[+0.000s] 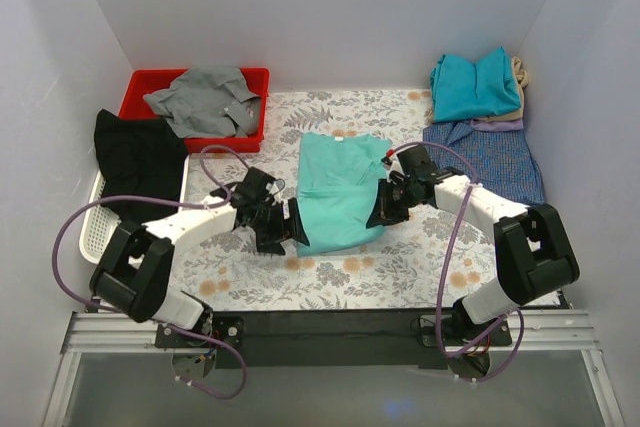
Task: Fold and stack the t-shirts
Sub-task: Fold the tshirt
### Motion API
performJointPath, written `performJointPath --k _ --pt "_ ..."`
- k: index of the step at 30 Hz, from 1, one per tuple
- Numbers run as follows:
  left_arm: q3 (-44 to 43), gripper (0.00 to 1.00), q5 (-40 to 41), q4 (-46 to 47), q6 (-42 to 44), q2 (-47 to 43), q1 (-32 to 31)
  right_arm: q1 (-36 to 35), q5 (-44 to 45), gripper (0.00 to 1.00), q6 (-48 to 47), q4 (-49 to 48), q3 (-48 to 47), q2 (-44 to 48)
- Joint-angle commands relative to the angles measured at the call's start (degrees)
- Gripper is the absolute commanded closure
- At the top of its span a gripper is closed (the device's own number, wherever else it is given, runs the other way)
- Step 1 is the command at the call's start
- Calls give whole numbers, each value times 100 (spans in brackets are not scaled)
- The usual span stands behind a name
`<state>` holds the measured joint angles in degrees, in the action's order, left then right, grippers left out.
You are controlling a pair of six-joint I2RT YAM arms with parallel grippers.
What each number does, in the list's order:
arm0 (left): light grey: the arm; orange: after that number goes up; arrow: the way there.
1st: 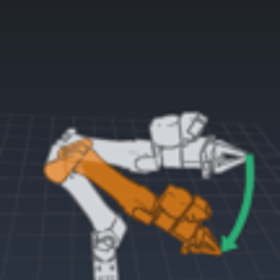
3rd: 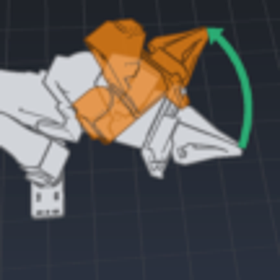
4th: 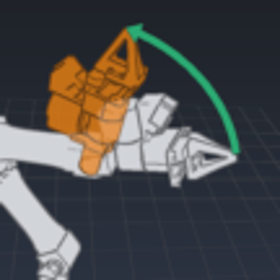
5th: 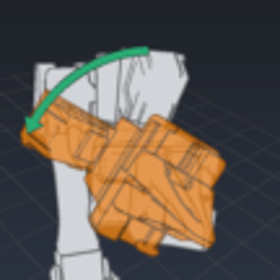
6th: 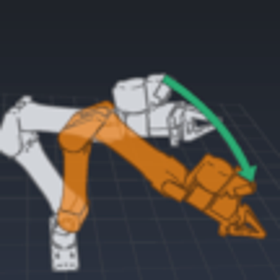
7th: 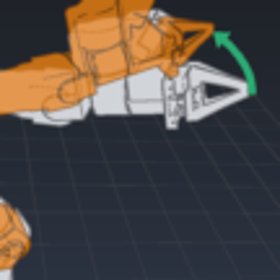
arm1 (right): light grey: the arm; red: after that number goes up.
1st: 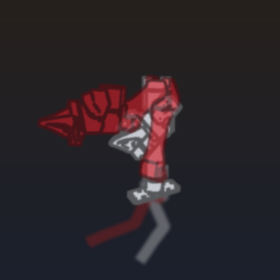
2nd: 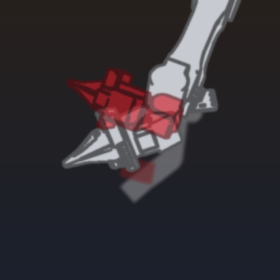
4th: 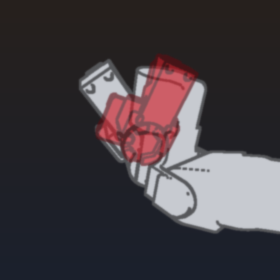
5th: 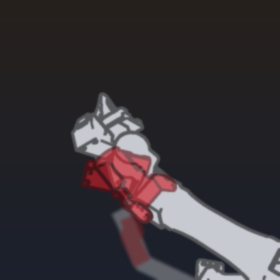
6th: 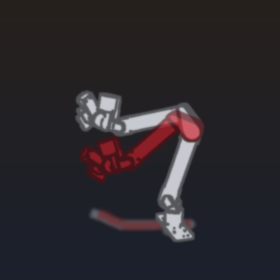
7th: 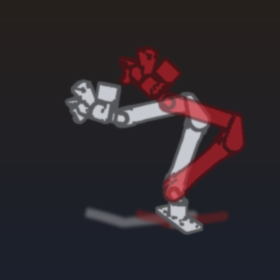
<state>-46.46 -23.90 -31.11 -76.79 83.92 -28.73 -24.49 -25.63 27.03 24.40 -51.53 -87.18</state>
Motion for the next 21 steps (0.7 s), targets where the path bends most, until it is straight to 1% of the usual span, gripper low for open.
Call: performJointPath --k 1,4,6,10,13,15,17,20,21 --pt "775 22 -10 1340 -660 -745 -142 6 66 99 4 -120 64 289" --pt "1216 19 175 2106 -890 -842 -150 6 49 99 4 -164 90 315" --pt "1332 18 428 2354 -960 -755 -185 6 40 99 13 -190 99 324" --pt "1587 17 658 3214 -1092 -299 -186 6 32 99 31 -252 108 315" --pt "1640 17 711 3621 -1145 105 -194 6 -12 99 31 -278 90 289" --pt "1666 21 720 3700 -1250 238 -212 6 5 99 31 -278 90 298" --pt "1710 27 685 3814 -1355 300 -247 6 23 99 48 -270 99 324" --pt "1798 44 633 3876 -1391 274 -282 6 67 99 75 -278 117 350" --pt "1815 52 632 3859 -1400 239 -291 6 58 99 83 -278 117 342"
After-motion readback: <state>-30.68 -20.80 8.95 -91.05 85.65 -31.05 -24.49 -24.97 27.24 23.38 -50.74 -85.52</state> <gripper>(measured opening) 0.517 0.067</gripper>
